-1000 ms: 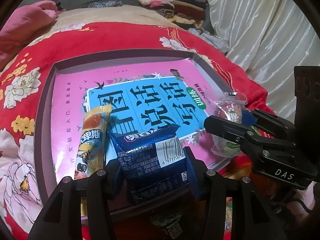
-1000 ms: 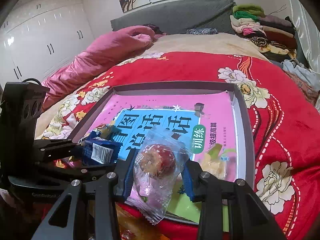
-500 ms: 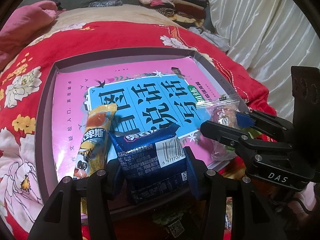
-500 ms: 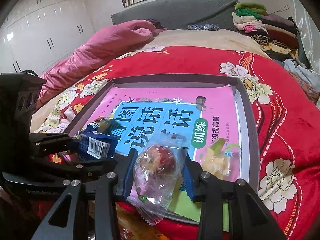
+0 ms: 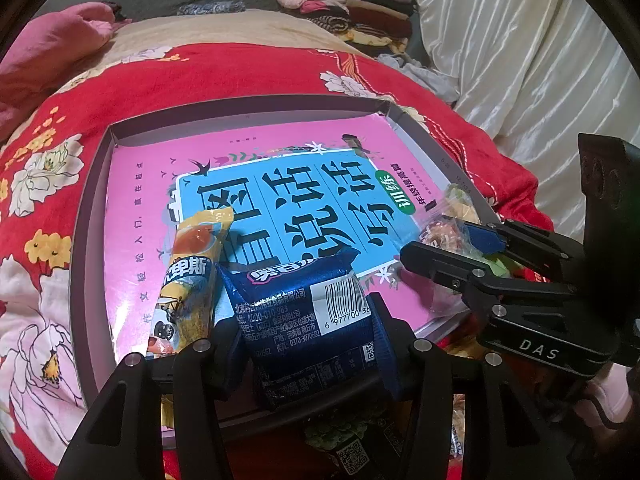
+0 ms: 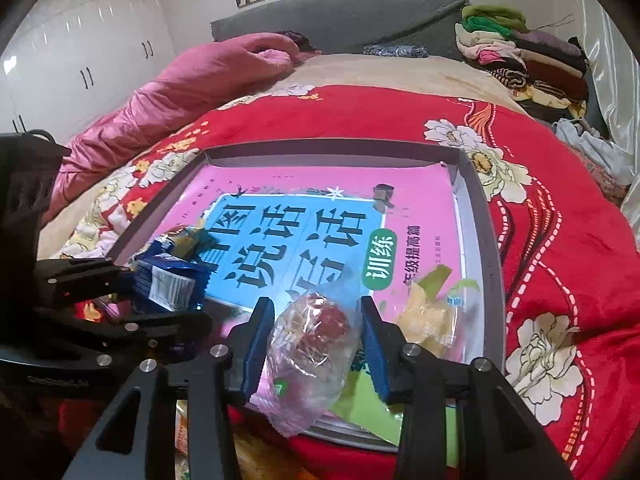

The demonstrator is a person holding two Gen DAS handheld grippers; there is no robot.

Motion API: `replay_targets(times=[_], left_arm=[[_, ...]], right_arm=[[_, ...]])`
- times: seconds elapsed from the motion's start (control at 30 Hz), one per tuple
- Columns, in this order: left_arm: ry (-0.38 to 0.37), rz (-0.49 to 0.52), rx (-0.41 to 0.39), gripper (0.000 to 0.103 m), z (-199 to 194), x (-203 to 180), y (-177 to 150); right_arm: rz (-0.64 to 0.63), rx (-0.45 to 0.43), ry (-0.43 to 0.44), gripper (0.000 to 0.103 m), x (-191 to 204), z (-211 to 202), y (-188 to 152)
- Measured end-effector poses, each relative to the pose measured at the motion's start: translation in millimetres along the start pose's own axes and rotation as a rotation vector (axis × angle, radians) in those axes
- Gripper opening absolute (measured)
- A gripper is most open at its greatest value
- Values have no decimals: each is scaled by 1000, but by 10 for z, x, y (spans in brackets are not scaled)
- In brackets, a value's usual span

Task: Organize snacks
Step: 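Lower the blue biscuit pack into the tray with the left gripper while the right lowers the pastry bag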

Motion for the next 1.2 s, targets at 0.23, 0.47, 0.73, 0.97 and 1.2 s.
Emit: replay_targets(times=[0.23,0.47,0.73,0.97,1.2], left_arm=[[4,3,1,56,-4,-2,-5],[6,2,0,56,-7,1,-6],[6,-2,0,59,-10,6,-8],[5,-4,1,61,-10,7,-7],[2,-10,0,65,-15,17,-5]], right_arm=[[5,-1,-18,43,-50,-14,-2],[21,-11,-15,43,-90,-61,19],[34,-19,-9,46,-111,-100,35],[49,-32,-12,47,-146,-142,62],[70,-39,0,48,-180,-159,73]])
Point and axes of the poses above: each gripper's, at about its wrist camera, not at the fingertips, and z roughly the way its jaws point, x to its left, y to its top, the point moved 8 cm from there along z, roughly the way its jaws point, and after that the axes turned 11 degrees about -y, right-handed, at the moved point
